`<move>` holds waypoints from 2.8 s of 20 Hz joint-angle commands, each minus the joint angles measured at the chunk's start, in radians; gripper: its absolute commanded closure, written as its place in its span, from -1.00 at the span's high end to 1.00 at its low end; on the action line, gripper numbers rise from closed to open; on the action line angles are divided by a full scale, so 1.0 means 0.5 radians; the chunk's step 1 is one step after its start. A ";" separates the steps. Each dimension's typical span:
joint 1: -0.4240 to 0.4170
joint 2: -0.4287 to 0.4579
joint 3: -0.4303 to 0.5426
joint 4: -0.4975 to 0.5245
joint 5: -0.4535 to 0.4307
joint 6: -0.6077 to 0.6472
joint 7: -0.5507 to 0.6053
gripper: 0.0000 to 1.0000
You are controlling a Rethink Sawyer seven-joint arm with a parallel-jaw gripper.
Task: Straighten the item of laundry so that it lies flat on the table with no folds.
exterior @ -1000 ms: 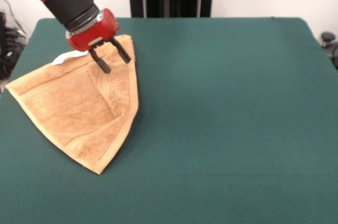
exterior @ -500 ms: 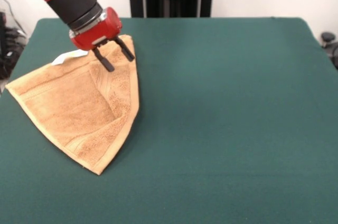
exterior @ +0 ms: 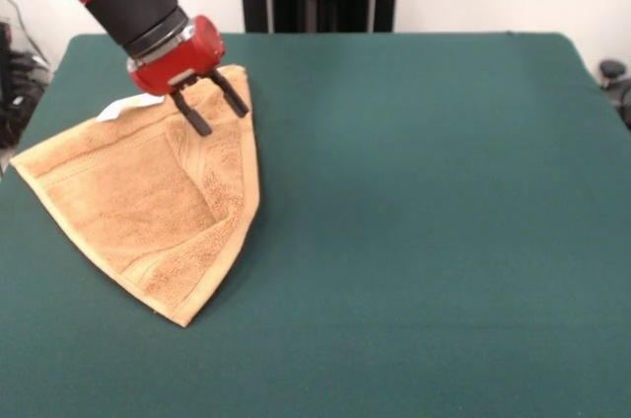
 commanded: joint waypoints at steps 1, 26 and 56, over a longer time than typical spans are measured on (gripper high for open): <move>0.005 0.069 0.316 0.211 0.278 0.274 -0.119 1.00; 0.046 0.100 0.331 0.195 0.320 0.235 0.013 1.00; -0.011 -0.036 0.461 0.500 0.827 0.354 -0.168 1.00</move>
